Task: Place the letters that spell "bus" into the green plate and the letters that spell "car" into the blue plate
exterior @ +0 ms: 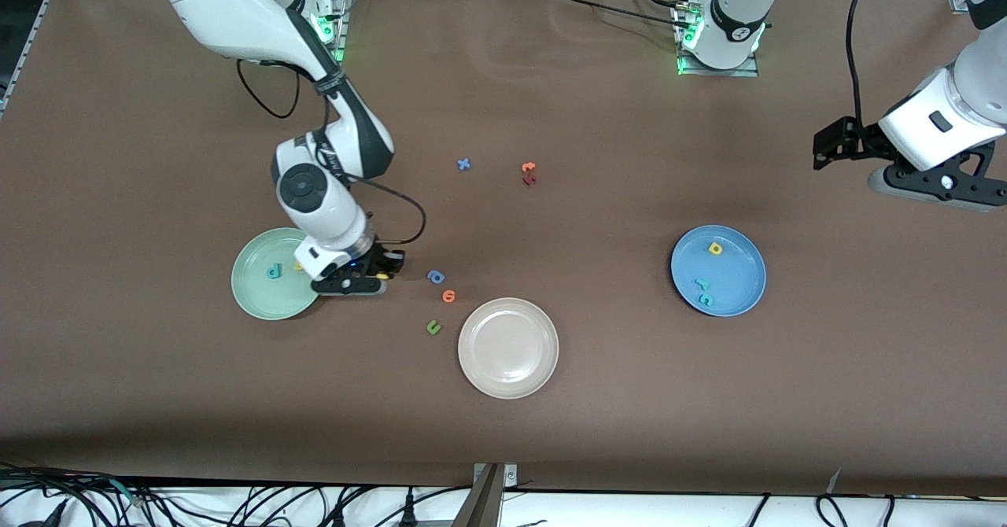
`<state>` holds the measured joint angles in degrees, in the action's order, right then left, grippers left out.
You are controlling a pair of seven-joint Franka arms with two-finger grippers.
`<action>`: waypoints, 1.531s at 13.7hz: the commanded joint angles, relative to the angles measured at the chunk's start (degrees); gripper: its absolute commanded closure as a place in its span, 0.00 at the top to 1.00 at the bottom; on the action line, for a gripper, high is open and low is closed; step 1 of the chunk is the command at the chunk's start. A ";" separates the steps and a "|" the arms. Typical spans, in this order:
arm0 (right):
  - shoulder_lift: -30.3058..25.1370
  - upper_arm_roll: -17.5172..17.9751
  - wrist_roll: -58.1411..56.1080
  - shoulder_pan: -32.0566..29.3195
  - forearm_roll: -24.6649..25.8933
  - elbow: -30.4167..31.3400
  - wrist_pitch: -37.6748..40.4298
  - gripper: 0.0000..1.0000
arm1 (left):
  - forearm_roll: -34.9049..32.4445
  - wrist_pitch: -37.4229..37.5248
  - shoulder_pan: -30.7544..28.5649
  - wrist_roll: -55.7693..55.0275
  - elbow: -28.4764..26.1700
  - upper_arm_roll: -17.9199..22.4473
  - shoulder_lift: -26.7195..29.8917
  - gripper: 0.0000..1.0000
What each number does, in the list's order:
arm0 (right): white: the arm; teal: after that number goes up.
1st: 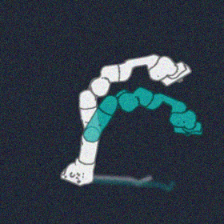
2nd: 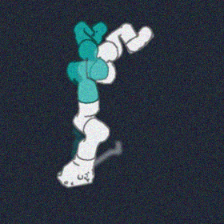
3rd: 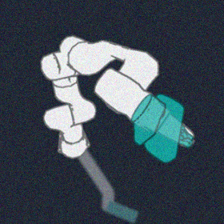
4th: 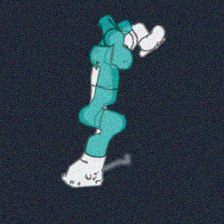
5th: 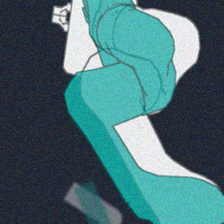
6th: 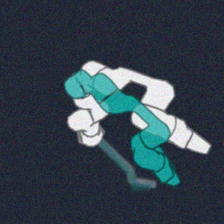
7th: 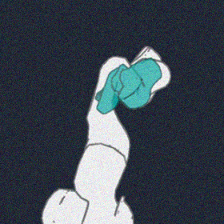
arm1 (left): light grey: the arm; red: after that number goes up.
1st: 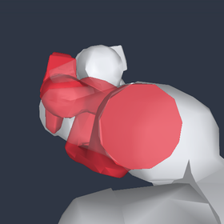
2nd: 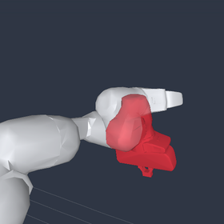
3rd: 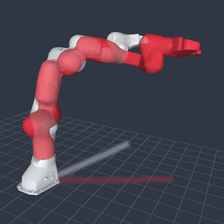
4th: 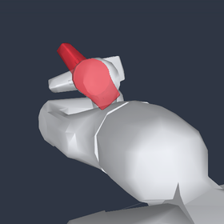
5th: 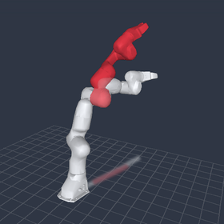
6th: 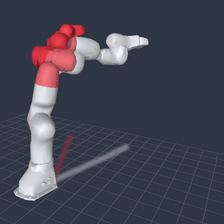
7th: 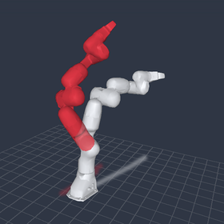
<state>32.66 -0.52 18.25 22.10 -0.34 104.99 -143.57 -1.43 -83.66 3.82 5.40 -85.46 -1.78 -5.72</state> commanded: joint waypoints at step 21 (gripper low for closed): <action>-10.76 -9.14 -28.01 -5.84 -1.42 -4.06 20.92 0.99 | -0.24 -1.51 0.66 -8.74 0.74 -0.06 -1.40 1.00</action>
<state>27.11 -9.78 -9.53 16.65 -0.66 103.11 -130.64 -1.43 -85.43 4.17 -2.68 -85.59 -1.69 -6.87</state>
